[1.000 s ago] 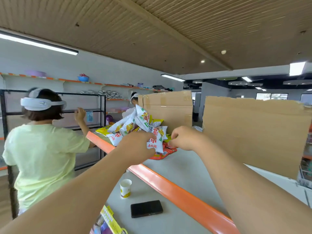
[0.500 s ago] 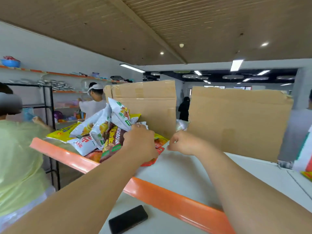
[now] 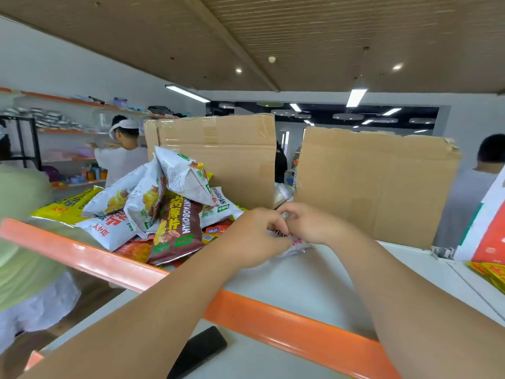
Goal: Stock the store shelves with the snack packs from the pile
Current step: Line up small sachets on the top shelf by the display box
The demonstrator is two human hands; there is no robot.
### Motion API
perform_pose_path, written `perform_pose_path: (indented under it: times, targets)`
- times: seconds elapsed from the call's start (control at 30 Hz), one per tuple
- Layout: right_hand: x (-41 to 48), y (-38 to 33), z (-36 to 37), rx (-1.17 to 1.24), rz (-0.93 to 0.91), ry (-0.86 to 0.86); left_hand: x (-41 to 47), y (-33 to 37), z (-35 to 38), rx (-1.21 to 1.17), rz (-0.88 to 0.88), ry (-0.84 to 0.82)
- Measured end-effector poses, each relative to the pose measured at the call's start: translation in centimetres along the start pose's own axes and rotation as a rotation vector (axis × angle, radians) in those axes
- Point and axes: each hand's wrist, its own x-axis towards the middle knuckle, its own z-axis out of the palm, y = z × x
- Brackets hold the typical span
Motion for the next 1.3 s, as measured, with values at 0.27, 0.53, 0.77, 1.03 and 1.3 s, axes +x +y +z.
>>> perform_pose_path:
  times: [0.27,0.53,0.77,1.03,1.3]
  targets:
    - [-0.2,0.0,-0.1,-0.146,0.006,-0.078,-1.1,-1.6,0.0,0.762,-0.105,0.221]
    - [-0.8,1.4,-1.3,-0.201,0.123,-0.049,-0.2,-1.6,0.4,0.965,-0.223,0.053]
    - [-1.1,1.5,-1.4,-0.206,0.117,-0.087,0.8,-1.0,0.5,1.018,-0.186,-0.036]
    - [-2.9,1.3,-4.1,-0.418,0.262,-0.111,0.1,-0.9,0.5,0.61,-0.104,0.309]
    - [-3.4,0.3,-2.4,-0.579,0.207,-0.277,-0.6,-1.3,0.5,0.584,-0.148,0.083]
